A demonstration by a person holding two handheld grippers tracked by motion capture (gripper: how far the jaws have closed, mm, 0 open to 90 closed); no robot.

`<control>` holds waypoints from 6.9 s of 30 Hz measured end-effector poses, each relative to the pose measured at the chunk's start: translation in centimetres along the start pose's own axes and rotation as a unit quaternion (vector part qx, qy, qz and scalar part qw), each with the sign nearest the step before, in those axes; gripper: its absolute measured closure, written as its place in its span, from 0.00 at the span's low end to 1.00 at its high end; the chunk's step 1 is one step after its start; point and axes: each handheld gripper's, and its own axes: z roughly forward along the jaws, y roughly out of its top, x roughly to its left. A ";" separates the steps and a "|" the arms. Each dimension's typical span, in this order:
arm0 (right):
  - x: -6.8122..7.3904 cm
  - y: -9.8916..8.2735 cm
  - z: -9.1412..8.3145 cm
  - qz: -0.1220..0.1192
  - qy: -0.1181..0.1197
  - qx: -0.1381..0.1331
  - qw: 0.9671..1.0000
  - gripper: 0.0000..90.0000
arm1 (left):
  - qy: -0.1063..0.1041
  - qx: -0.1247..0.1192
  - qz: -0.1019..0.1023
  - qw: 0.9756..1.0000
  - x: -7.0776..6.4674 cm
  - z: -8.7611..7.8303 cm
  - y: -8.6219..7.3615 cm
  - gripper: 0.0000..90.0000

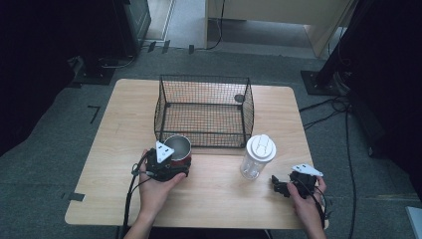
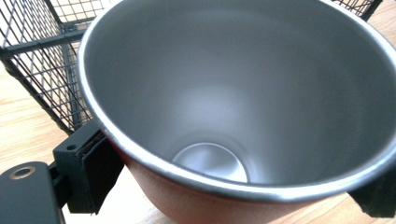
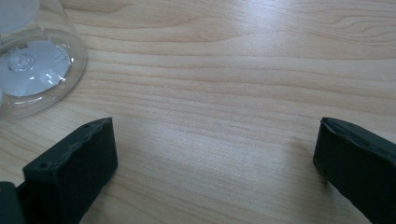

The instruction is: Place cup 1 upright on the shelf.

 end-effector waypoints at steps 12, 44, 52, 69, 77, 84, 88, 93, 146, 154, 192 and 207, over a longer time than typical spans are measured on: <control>0.0 0.0 0.0 -0.002 0.002 0.000 1.000 0.00 | -0.005 -0.014 0.008 1.000 -0.3 -0.2 0.0 0.09; 0.0 0.1 0.1 -0.003 0.003 0.000 1.000 0.00 | -0.013 -0.114 0.030 0.993 -0.3 -2.9 4.3 0.09; 0.0 0.1 0.1 -0.003 0.003 0.000 1.000 0.00 | -0.012 -0.132 0.037 0.990 -0.3 -3.3 5.7 0.09; 0.0 0.1 0.1 -0.002 0.004 -0.001 1.000 0.00 | 0.005 -0.163 0.046 0.986 0.1 -2.8 9.1 0.09; 0.0 0.1 0.1 -0.002 0.004 0.000 1.000 0.00 | 0.011 -0.172 0.036 0.984 0.6 -1.7 10.2 0.09; -0.1 0.1 0.0 -0.007 0.008 0.000 1.000 0.00 | 0.023 -0.171 0.029 0.985 1.4 -0.1 11.0 0.09; -0.1 0.1 0.0 -0.007 0.008 0.000 1.000 0.00 | 0.026 -0.168 0.021 0.985 1.6 0.8 11.2 0.09; -0.1 0.1 0.1 -0.007 0.008 0.000 1.000 0.00 | 0.036 -0.156 0.016 0.987 2.0 2.5 11.2 0.09; -0.1 0.1 0.0 -0.013 0.013 0.000 1.000 0.00 | 0.070 0.028 0.017 0.997 2.5 10.5 11.3 0.09; -0.1 0.1 0.0 -0.013 0.013 0.000 1.000 0.00 | 0.069 0.049 0.020 0.996 2.6 10.7 11.4 0.09; -0.1 0.1 0.0 -0.013 0.013 0.000 1.000 0.00 | 0.106 0.037 0.049 0.992 1.7 8.5 11.8 0.05; -0.1 0.1 0.0 -0.013 0.013 0.000 1.000 0.00 | 0.106 0.013 0.055 0.993 1.5 7.4 12.2 0.02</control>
